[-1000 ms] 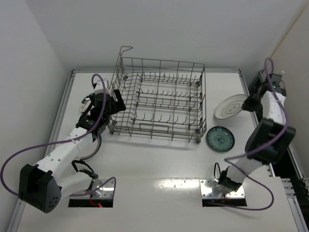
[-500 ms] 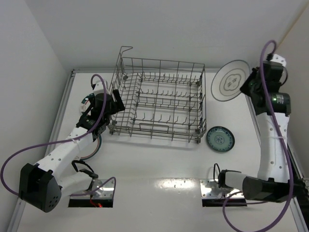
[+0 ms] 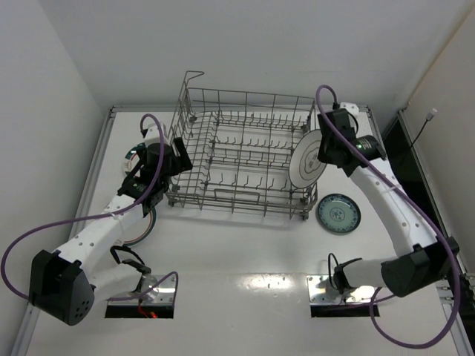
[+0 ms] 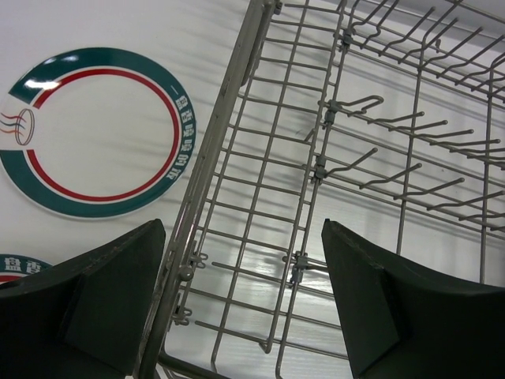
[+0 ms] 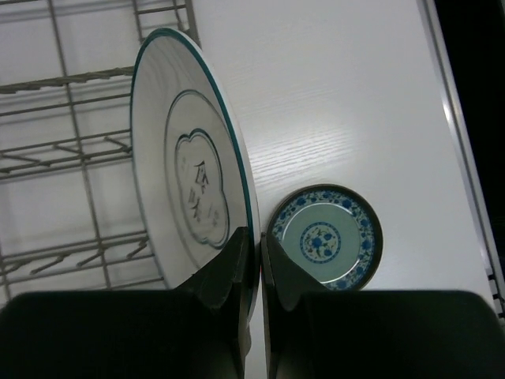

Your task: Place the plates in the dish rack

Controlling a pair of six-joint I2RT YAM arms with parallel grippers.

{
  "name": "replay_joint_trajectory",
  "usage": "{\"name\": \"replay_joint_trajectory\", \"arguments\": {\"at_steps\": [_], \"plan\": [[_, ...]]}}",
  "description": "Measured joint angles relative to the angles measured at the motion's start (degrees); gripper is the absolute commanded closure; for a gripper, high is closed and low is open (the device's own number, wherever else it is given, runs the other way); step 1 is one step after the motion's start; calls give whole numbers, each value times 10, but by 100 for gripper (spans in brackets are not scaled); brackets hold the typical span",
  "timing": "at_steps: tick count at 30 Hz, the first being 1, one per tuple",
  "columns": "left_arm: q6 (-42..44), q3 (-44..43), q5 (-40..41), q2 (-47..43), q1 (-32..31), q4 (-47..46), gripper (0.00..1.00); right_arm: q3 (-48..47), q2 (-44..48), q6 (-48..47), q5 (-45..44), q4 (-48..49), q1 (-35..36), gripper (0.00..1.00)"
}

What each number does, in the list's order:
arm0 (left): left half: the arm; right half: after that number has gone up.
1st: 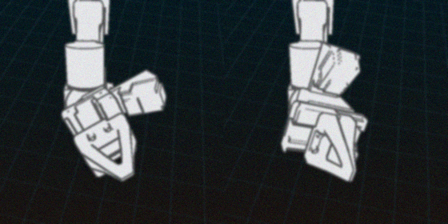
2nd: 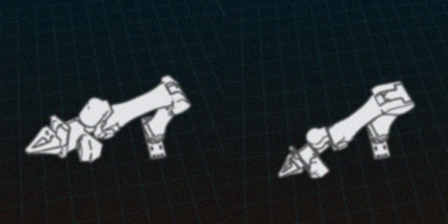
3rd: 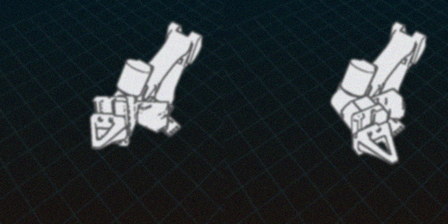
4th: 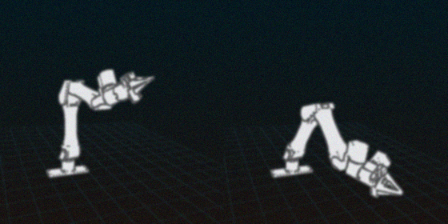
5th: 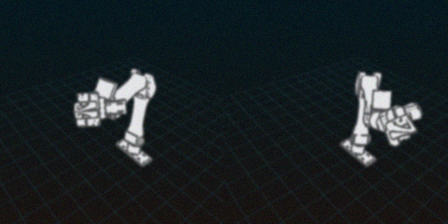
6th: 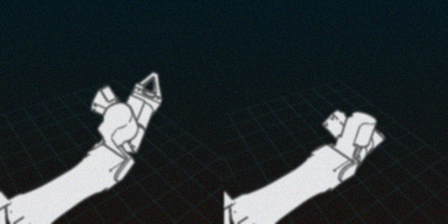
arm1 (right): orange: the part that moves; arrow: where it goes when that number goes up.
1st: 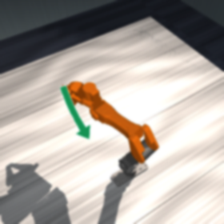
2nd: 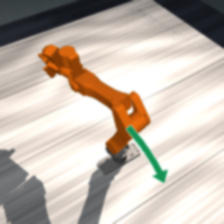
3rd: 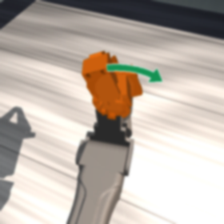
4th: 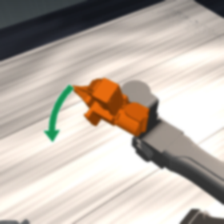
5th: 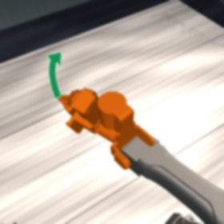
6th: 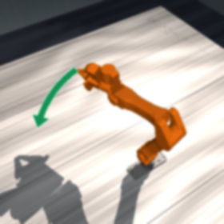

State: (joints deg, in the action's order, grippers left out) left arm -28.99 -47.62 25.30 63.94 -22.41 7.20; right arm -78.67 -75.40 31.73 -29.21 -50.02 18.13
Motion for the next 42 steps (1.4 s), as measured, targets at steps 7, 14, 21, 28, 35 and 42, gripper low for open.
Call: {"name": "replay_joint_trajectory", "arguments": {"at_steps": [7,14,21,28,35,42], "plan": [[-2,0,-2,1,-1,0,22,-21,-61,6,-74,-8,31,100],[-2,0,-4,5,-1,0,22,-60,-113,-5,-110,-2,58,100],[-2,0,-6,10,-1,0,22,-87,-173,-9,-123,-9,134,95],[-2,0,-7,10,-1,0,22,-131,-189,0,-101,-37,154,65],[-2,0,-9,11,-1,0,22,-119,-53,12,-90,-71,124,32],[-2,0,-9,11,-1,0,22,123,185,-7,46,-14,-186,12]]}}
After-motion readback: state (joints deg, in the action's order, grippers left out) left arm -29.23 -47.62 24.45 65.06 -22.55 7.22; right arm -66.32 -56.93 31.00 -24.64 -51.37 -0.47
